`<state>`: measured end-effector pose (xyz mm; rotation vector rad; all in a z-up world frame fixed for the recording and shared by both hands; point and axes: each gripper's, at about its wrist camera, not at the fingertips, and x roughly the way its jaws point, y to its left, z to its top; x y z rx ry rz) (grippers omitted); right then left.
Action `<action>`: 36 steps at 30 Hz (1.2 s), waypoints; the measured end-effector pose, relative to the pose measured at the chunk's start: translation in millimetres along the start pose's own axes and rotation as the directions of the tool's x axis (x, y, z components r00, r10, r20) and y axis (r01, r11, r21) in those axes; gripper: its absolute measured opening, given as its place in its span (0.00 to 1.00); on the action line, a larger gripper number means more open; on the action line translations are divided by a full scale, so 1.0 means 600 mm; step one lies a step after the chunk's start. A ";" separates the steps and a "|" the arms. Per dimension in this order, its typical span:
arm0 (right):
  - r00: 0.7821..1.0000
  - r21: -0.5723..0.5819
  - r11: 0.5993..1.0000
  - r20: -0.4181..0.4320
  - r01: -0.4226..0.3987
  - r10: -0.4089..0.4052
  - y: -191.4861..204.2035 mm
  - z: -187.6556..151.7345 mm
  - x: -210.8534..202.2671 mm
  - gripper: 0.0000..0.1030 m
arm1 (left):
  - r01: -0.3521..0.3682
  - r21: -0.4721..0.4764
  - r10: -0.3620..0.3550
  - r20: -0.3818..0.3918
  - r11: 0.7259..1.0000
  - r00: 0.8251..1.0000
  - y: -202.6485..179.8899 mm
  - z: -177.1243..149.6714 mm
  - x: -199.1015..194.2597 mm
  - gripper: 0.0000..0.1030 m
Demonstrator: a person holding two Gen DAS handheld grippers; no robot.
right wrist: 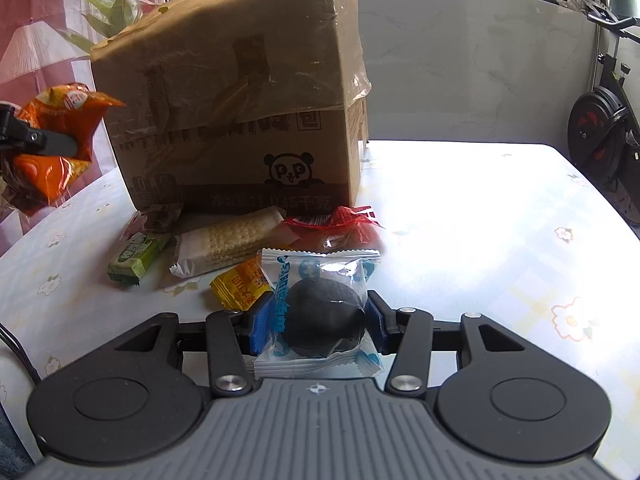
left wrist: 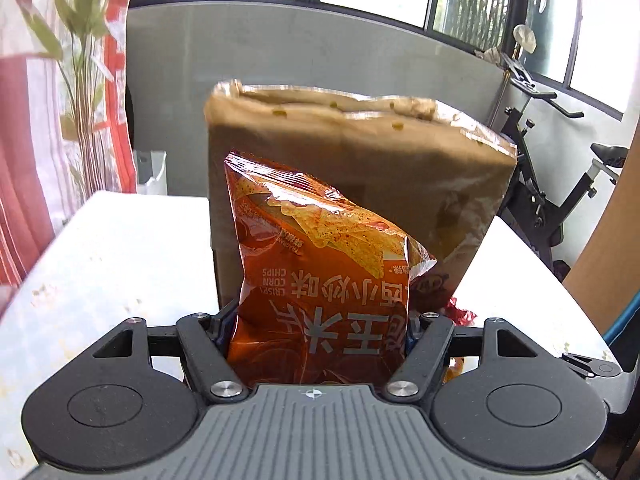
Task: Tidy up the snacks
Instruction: 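Carry both packets over the box and open both tools to release them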
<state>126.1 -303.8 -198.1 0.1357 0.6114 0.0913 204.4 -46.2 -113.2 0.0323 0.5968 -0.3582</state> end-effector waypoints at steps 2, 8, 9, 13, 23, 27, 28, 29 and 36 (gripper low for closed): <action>1.000 -0.031 0.999 0.017 -0.008 0.008 0.010 0.018 -0.007 0.48 | -0.010 0.036 0.008 0.047 0.999 0.999 0.013 0.025 -0.020 0.71; 0.980 -0.144 0.989 0.187 -0.036 0.063 0.041 0.139 -0.052 0.48 | -0.017 0.091 0.002 0.165 0.996 0.986 0.034 0.123 -0.041 0.71; 0.973 -0.155 0.987 0.217 -0.044 0.078 0.045 0.165 -0.059 0.48 | -0.015 0.098 -0.004 0.185 0.995 0.983 0.033 0.141 -0.039 0.71; 0.951 -0.188 0.980 0.286 -0.066 0.118 0.057 0.260 -0.064 0.48 | -0.003 0.127 -0.026 0.230 0.992 0.973 0.021 0.209 -0.013 0.71; 0.979 -0.204 0.979 0.202 0.012 0.030 0.089 0.406 0.075 0.48 | 0.029 0.080 -0.042 0.155 0.996 0.987 -0.006 0.293 0.156 0.72; 0.985 -0.167 0.985 0.169 0.051 -0.022 0.092 0.413 0.113 0.50 | 0.068 0.046 -0.074 0.144 0.997 0.987 -0.019 0.285 0.206 0.76; 0.986 -0.158 0.985 0.163 0.062 -0.035 0.094 0.411 0.117 0.50 | 0.060 0.047 -0.065 0.130 0.997 0.989 -0.023 0.282 0.214 0.78; 0.986 -0.151 0.986 0.159 0.065 -0.040 0.096 0.411 0.120 0.56 | 0.056 0.051 -0.062 0.110 0.997 0.992 -0.026 0.281 0.223 0.82; 0.986 -0.141 0.990 0.169 0.018 0.006 0.083 0.393 0.086 0.68 | 0.066 0.020 -0.068 0.102 0.998 0.992 0.009 0.259 0.203 0.87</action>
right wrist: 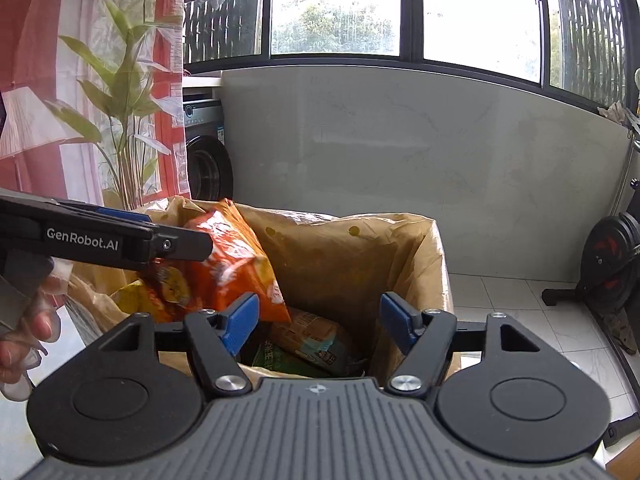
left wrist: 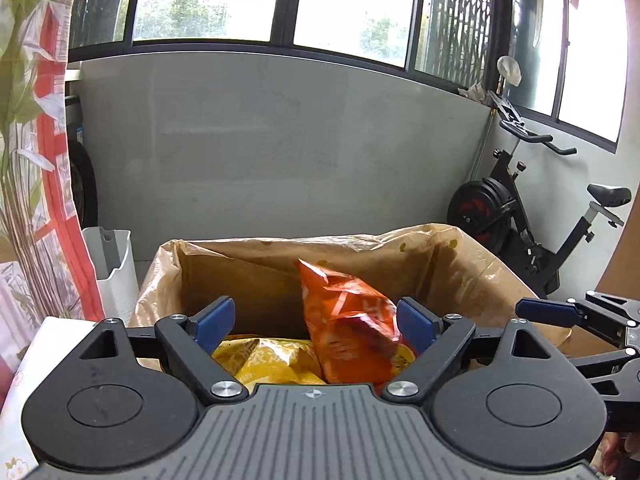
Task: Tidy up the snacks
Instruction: 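Carry both packets over the box and open both tools to release them, then grasp the yellow candy packet with the right tool while the left tool grasps the green biscuit packet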
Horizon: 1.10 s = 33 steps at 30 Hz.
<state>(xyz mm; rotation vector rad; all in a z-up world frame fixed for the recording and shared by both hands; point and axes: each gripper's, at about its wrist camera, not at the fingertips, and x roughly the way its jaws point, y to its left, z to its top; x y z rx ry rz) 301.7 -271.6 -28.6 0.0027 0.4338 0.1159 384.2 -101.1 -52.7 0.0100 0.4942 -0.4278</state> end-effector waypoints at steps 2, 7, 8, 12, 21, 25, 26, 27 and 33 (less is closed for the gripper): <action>1.000 0.029 1.000 0.013 -0.008 0.008 -0.008 -0.008 -0.018 0.68 | 0.011 -0.017 -0.011 0.023 1.000 1.000 0.012 0.001 -0.021 0.87; 0.998 0.107 0.994 0.063 -0.031 0.025 -0.021 -0.027 -0.063 0.68 | -0.032 -0.015 0.033 0.070 0.999 0.997 0.037 0.000 -0.095 0.85; 0.997 0.121 0.992 0.077 -0.036 0.026 -0.022 -0.033 -0.074 0.68 | -0.034 -0.021 0.036 0.074 0.999 0.997 0.043 -0.005 -0.106 0.84; 0.991 0.107 0.994 0.137 -0.027 0.012 -0.015 -0.065 -0.114 0.68 | -0.019 -0.056 0.022 0.052 0.998 0.998 0.067 -0.033 -0.157 0.73; 0.991 0.134 0.991 0.123 0.027 -0.043 0.013 -0.169 -0.149 0.68 | -0.075 -0.144 0.078 0.013 0.987 0.997 0.101 -0.141 -0.213 0.73; 0.999 0.154 0.987 -0.013 0.033 -0.032 0.025 -0.223 -0.122 0.68 | -0.084 -0.154 0.081 -0.026 0.985 0.996 0.097 -0.187 -0.206 0.73; 0.999 0.168 0.985 -0.046 0.030 -0.023 0.026 -0.236 -0.117 0.68 | -0.089 -0.151 0.084 -0.037 0.985 0.996 0.095 -0.196 -0.203 0.73; 0.997 0.174 0.984 -0.080 0.029 -0.015 0.029 -0.247 -0.110 0.68 | -0.093 -0.148 0.087 -0.049 0.985 0.995 0.092 -0.206 -0.200 0.73; 0.952 0.198 0.977 -0.306 0.084 -0.020 0.039 -0.299 -0.058 0.62 | -0.098 -0.151 0.084 -0.098 0.984 0.992 0.092 -0.248 -0.191 0.73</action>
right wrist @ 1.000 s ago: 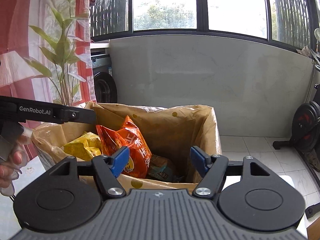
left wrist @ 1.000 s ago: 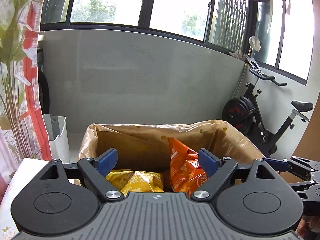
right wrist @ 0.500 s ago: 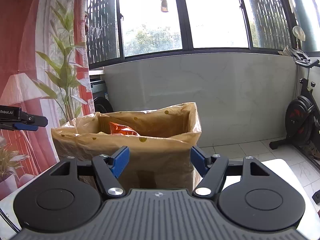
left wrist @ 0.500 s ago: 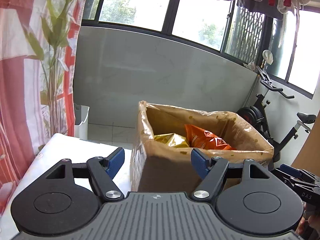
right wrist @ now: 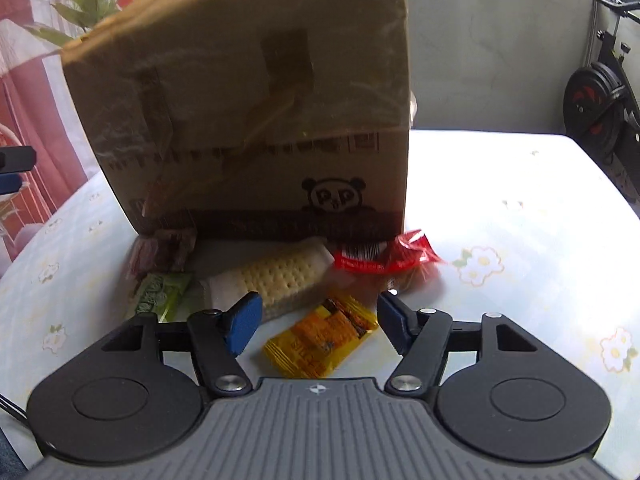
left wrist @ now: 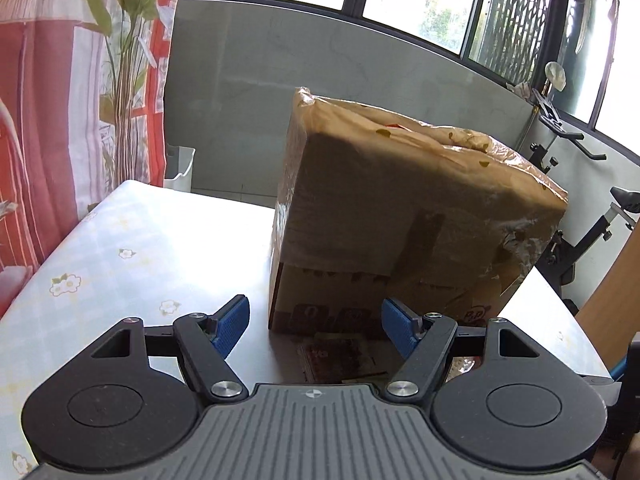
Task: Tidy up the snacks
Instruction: 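Grasp the yellow candy packet with the right tool while the left tool grasps the green biscuit packet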
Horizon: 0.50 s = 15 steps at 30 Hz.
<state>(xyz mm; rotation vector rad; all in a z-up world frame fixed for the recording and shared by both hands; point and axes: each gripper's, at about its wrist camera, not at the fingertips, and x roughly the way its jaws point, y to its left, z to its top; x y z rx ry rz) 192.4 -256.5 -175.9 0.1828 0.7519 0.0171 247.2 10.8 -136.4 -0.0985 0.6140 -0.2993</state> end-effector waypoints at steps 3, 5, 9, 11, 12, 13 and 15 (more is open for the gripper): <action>0.999 0.051 0.999 -0.046 0.012 -0.009 -0.003 -0.005 0.021 0.62 | 0.004 -0.023 -0.005 -0.036 1.000 0.999 0.006 -0.022 0.002 0.73; 0.998 0.045 0.998 -0.057 0.034 -0.031 -0.001 -0.007 0.031 0.62 | -0.001 -0.031 -0.001 -0.054 1.000 0.999 0.011 -0.032 0.005 0.73; 0.992 -0.072 0.991 -0.050 0.112 -0.116 0.014 -0.020 0.043 0.61 | -0.004 -0.061 0.000 -0.074 0.998 0.997 0.019 -0.043 0.008 0.72; 0.992 -0.087 0.989 -0.033 0.120 -0.123 0.014 -0.031 0.035 0.61 | -0.010 -0.066 0.005 -0.074 0.998 0.997 0.019 -0.042 0.009 0.72; 0.992 -0.080 0.989 -0.027 0.121 -0.123 0.011 -0.036 0.031 0.61 | -0.011 -0.066 0.006 -0.075 0.998 0.997 0.019 -0.042 0.010 0.72; 0.992 -0.073 0.990 -0.022 0.122 -0.124 0.008 -0.041 0.026 0.61 | -0.011 -0.067 0.006 -0.078 0.998 0.997 0.018 -0.043 0.012 0.72; 0.994 -0.079 0.990 -0.007 0.113 -0.114 0.003 -0.052 0.022 0.60 | -0.011 -0.063 0.005 -0.088 0.998 0.996 0.011 -0.046 0.016 0.71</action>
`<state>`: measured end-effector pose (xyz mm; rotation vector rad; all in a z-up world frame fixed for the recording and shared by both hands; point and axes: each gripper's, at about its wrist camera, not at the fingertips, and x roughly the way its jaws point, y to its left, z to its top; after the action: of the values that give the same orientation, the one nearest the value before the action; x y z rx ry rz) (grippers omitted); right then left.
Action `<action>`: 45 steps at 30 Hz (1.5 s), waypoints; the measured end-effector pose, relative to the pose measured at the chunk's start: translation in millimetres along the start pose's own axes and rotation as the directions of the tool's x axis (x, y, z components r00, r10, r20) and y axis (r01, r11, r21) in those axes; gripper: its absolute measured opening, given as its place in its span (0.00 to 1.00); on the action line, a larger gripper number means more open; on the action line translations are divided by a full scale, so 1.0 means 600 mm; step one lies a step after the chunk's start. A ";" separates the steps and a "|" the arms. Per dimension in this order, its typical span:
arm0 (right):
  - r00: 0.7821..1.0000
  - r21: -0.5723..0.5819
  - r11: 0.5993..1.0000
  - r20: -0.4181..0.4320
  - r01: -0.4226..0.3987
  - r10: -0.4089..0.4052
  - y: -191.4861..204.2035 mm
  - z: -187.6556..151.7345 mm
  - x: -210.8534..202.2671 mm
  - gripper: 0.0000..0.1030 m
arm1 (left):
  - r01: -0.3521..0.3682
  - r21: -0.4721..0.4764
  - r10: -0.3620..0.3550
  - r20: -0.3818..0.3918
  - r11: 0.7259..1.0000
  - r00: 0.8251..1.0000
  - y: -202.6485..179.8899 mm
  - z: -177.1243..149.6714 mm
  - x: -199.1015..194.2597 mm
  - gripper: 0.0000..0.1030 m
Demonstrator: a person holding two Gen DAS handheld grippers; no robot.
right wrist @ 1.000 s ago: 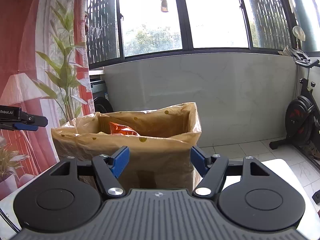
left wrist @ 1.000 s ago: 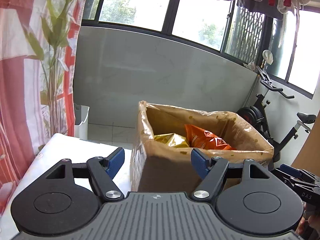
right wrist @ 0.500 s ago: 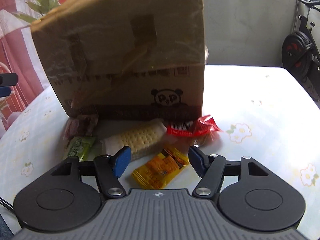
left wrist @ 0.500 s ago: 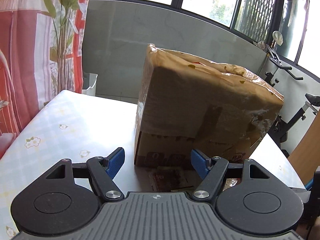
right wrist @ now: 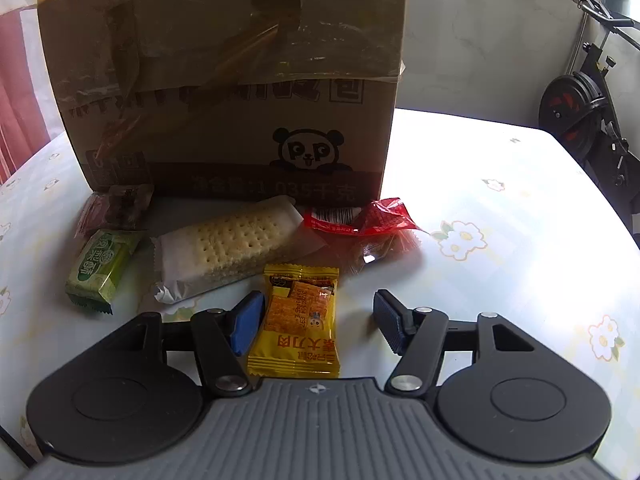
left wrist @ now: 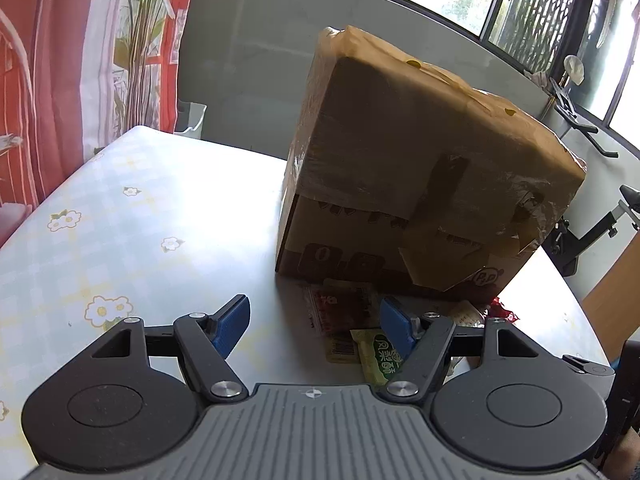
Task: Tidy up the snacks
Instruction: 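Grasp the yellow candy packet with the right tool while the left tool grasps the green biscuit packet, then lift both packets over the box and open both tools to drop them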
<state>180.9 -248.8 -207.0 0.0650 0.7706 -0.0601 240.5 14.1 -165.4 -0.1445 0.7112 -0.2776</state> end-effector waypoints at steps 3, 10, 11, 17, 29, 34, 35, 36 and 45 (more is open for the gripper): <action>0.999 -0.016 1.000 0.026 -0.018 0.018 -0.003 -0.008 -0.004 0.43 | -0.001 0.010 0.001 -0.014 1.000 1.000 -0.007 -0.007 0.006 0.71; 0.994 -0.085 0.995 0.086 -0.057 0.064 0.001 -0.019 -0.004 0.36 | 0.008 0.019 -0.007 -0.053 1.000 0.999 -0.018 -0.024 0.018 0.70; 0.993 -0.078 0.995 0.089 -0.065 0.072 -0.001 -0.020 -0.004 0.36 | 0.009 0.025 -0.007 -0.061 1.000 0.998 -0.022 -0.027 0.021 0.70; 0.991 -0.065 0.994 0.097 -0.089 0.095 -0.007 -0.019 -0.003 0.36 | -0.011 0.082 0.018 -0.089 0.997 0.996 -0.067 -0.043 0.043 0.70; 0.987 -0.033 0.992 0.103 -0.123 0.125 -0.016 -0.021 -0.006 0.36 | -0.058 0.124 0.077 -0.158 0.991 0.984 -0.123 -0.045 0.135 0.70; 0.985 -0.021 0.991 0.105 -0.132 0.134 -0.017 -0.021 -0.007 0.36 | -0.079 0.169 0.109 -0.174 0.982 0.979 -0.139 -0.061 0.159 0.64; 0.985 -0.017 0.991 0.106 -0.136 0.137 -0.018 -0.021 -0.007 0.36 | -0.090 0.180 0.119 -0.162 0.980 0.980 -0.141 -0.064 0.159 0.62; 0.984 -0.014 0.990 0.106 -0.139 0.140 -0.019 -0.021 -0.007 0.36 | -0.096 0.190 0.127 -0.158 0.977 0.979 -0.145 -0.066 0.163 0.60; 0.983 0.000 0.989 0.107 -0.147 0.146 -0.020 -0.021 -0.008 0.36 | -0.049 0.225 0.083 -0.144 0.973 0.986 -0.143 -0.093 0.131 0.40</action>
<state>167.8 -259.8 -213.5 0.1253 0.6564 0.0731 243.1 -93.1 -236.9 0.1135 0.8306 -0.3039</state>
